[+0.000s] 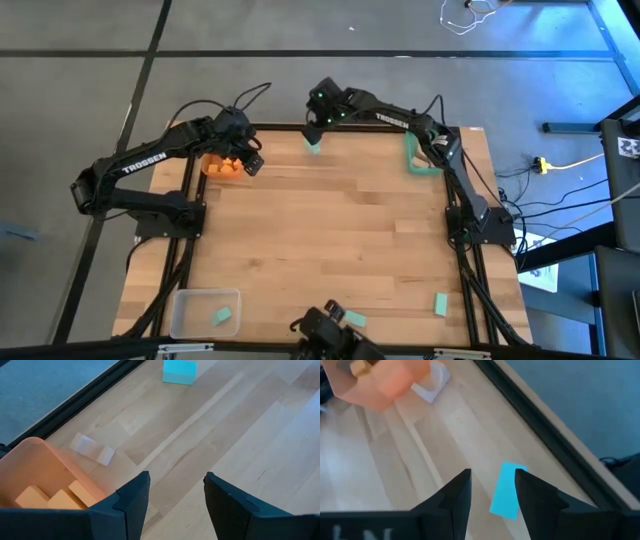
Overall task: Sort & place blocks by color
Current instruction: Put the blue block into the transparent bin
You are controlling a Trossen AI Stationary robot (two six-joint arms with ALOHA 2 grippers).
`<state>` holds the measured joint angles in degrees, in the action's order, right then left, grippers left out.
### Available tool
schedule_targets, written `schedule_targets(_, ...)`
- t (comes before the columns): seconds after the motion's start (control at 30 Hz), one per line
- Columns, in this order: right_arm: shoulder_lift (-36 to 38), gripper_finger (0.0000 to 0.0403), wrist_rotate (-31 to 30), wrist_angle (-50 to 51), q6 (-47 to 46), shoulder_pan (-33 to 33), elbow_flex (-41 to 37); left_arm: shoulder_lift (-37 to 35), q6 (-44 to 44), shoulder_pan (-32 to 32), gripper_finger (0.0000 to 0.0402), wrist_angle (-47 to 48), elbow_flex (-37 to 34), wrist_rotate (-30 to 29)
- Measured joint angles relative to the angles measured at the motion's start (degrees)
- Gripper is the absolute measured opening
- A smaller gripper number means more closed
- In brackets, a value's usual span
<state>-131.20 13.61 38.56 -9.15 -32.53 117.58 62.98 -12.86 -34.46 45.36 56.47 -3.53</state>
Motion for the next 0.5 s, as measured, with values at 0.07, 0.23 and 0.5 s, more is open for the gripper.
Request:
schedule_targets(0.07,-0.34,0.0152,0.1,-0.32,-2.21,-0.1,0.0,-0.02,0.0,-0.01,0.0179,0.0,0.01,-0.03)
schedule_targets(0.23,-0.61,0.0128,0.27,-1.25,-1.55,-0.37,0.0,-0.02,-0.01,0.0,0.0179,0.0,0.0,-0.13)
schedule_targets(0.5,-0.61,0.0124,1.56,-1.48,-0.92,-0.52,0.0,-0.02,-0.01,-0.02,0.0179,0.02,0.0,-0.28)
